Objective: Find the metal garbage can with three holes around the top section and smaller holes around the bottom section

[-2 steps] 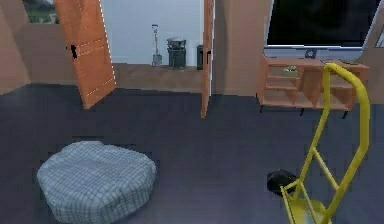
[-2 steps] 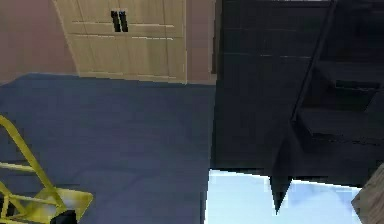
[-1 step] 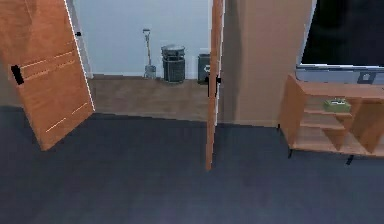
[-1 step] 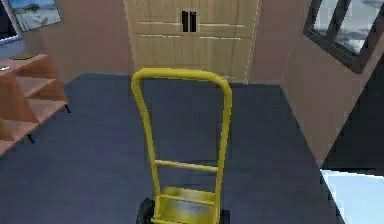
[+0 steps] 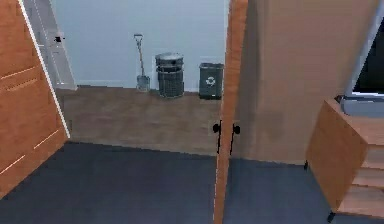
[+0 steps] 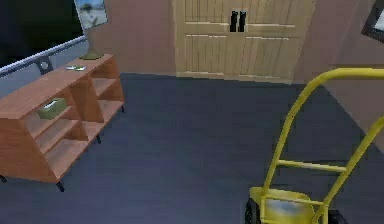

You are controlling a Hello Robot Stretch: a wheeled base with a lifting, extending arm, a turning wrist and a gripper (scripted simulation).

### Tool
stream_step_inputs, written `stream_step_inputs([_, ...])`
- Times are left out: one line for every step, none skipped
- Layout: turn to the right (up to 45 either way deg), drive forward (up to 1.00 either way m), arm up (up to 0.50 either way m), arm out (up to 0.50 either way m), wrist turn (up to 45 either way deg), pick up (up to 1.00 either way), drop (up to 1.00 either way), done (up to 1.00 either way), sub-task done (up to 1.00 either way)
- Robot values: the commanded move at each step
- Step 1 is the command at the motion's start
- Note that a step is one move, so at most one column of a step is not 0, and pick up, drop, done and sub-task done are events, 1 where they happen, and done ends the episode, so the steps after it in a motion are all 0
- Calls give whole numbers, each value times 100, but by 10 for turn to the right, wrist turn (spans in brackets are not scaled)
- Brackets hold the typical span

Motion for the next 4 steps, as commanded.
stream_step_inputs([-150, 0, 0, 0, 0, 0, 0, 0, 0])
stream_step_inputs([0, 75, 0, 0, 0, 0, 0, 0, 0])
stream_step_inputs([210, 0, 0, 0, 0, 0, 0, 0, 0])
stream_step_inputs([0, 100, 0, 0, 0, 0, 0, 0, 0])
